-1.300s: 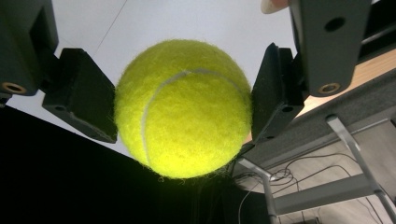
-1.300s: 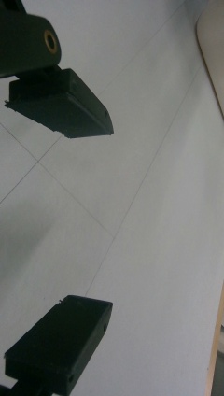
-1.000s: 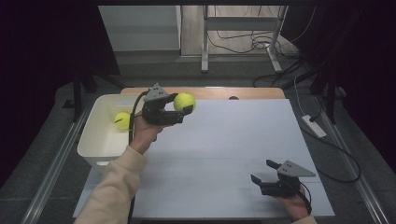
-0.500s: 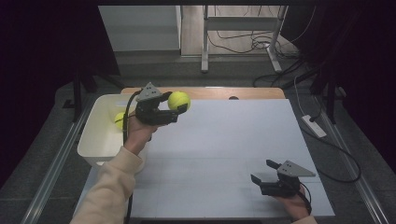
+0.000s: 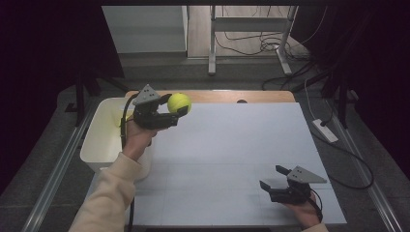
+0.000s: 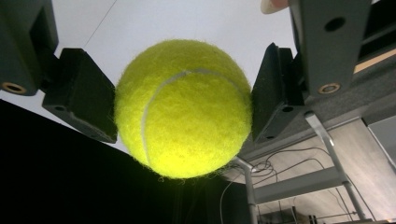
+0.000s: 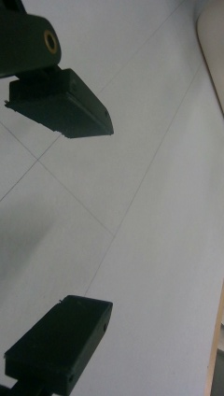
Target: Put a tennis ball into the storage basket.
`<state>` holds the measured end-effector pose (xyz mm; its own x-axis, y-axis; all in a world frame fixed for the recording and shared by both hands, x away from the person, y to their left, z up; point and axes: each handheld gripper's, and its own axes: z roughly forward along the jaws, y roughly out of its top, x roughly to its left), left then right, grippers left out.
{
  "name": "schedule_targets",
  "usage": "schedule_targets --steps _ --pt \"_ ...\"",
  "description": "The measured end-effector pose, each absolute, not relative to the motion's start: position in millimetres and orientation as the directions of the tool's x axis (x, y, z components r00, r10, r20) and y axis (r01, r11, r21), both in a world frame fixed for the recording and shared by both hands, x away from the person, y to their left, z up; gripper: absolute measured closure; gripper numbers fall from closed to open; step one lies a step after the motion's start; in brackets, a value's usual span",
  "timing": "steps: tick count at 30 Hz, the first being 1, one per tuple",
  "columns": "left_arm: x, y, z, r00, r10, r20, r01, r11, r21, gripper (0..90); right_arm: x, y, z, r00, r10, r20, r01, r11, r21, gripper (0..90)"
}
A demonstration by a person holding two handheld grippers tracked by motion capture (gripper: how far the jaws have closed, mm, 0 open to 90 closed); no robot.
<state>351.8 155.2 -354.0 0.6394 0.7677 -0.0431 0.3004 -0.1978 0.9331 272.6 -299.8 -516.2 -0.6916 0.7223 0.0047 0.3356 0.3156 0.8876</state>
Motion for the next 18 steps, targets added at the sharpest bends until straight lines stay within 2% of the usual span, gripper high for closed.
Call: schedule_targets --steps 18 --pt "342.8 177.1 -350.2 0.605 0.796 -0.032 0.300 -0.191 0.935 27.5 272.9 -298.9 -516.1 -0.692 0.721 0.003 0.334 0.317 0.888 13.5"
